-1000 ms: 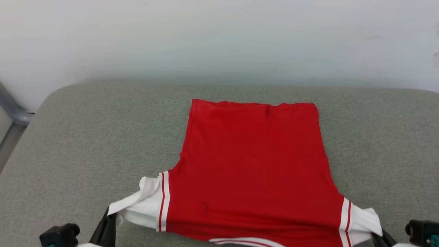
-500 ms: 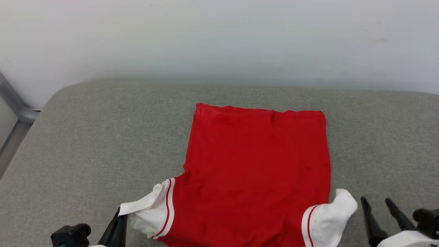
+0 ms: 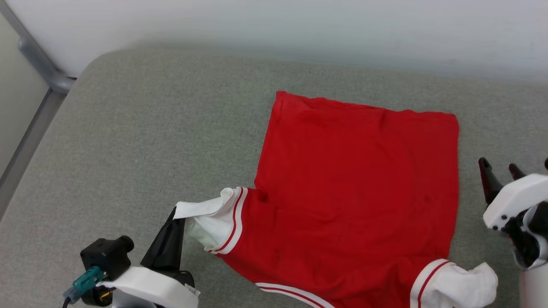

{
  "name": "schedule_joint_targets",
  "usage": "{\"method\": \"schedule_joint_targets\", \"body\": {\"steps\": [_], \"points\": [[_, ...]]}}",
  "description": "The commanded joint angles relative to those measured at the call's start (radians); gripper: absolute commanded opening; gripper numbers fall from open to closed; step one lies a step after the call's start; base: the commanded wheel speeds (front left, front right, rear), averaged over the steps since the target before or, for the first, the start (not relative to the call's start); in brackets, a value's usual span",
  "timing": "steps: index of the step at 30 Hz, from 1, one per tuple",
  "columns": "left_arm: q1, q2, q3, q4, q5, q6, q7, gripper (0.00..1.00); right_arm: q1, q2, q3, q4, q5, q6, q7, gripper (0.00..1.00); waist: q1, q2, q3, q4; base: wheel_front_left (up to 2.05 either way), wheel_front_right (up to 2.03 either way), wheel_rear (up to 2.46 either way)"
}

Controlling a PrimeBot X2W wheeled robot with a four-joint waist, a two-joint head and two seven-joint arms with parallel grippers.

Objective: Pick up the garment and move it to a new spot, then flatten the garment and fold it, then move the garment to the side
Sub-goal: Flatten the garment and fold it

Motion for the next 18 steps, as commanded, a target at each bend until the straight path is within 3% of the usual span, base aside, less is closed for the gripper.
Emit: {"method": "schedule_joint_targets", "body": {"steps": [1,10,18], "points": [[-0.031,-0.008,-0.002,0.004,0.002,-0.011,-0.012,0.0,-0.055,-0.024,-0.01,0.035,-0.001,-0.001,0.03,1.0,-0.0001,0.0,0.053,0.043,0.0,0.0,0.0],[-0.134,-0.055,-0.016,0.035,0.01,-0.072,-0.051,0.0,-0.383,-0.115,-0.045,0.212,-0.073,-0.001,0.316,1.0,-0.0001,0.0,0.198,0.11,0.0,0.0,0.0],[-0.221,-0.08,-0.031,0.07,0.03,-0.132,-0.072,0.0,-0.543,-0.123,-0.04,0.298,-0.166,-0.001,0.433,1.0,-0.0001,0.0,0.296,0.139,0.0,0.0,0.0]]}}
